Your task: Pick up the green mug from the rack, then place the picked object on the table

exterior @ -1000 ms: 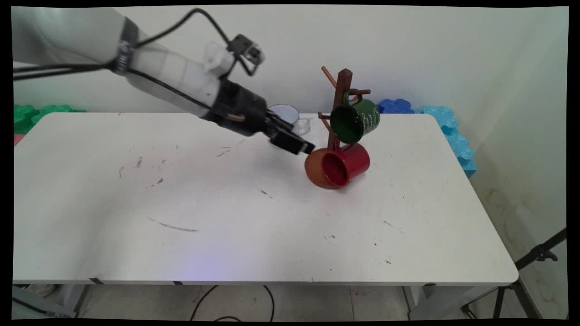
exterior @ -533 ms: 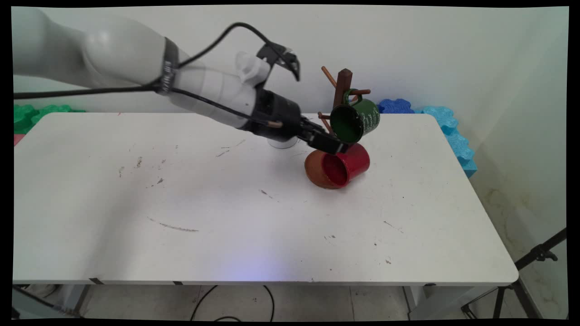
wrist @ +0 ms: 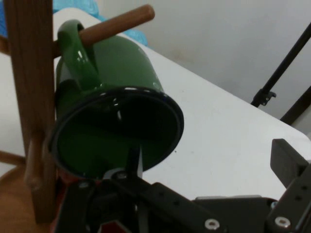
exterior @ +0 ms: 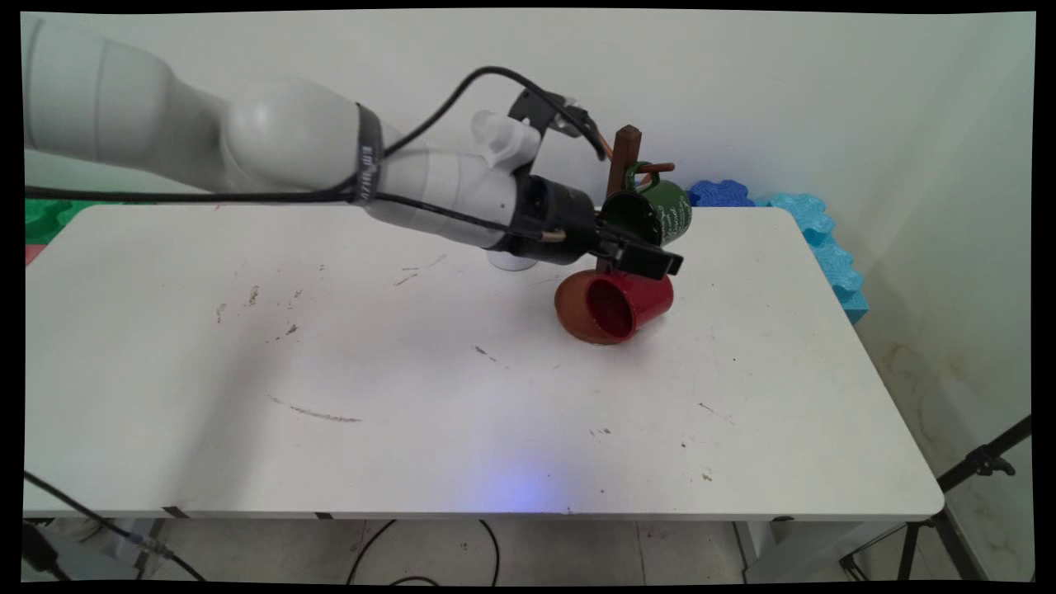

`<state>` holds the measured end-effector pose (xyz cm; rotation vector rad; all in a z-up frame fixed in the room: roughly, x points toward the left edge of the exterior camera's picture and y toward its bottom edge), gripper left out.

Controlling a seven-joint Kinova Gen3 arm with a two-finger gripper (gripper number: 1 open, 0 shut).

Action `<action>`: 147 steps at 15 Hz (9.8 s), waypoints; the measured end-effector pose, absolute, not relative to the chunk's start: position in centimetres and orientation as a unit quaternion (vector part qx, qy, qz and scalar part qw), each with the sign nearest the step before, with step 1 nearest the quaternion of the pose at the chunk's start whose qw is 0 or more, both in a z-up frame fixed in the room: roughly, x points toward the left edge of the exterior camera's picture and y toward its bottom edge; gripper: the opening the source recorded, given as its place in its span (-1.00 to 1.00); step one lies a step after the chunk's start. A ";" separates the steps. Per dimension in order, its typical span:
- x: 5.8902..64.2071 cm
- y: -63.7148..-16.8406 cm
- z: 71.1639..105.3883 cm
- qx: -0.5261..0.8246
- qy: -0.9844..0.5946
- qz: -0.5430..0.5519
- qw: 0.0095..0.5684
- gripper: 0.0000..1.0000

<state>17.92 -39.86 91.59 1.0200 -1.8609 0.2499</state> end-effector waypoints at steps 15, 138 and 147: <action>15.0 -41.9 88.2 0.421 -0.744 0.131 0.502 1.00; 31.9 -37.8 85.6 0.007 -0.996 0.030 0.079 -1.00; 31.7 -37.9 84.8 0.008 -0.996 0.032 0.088 1.00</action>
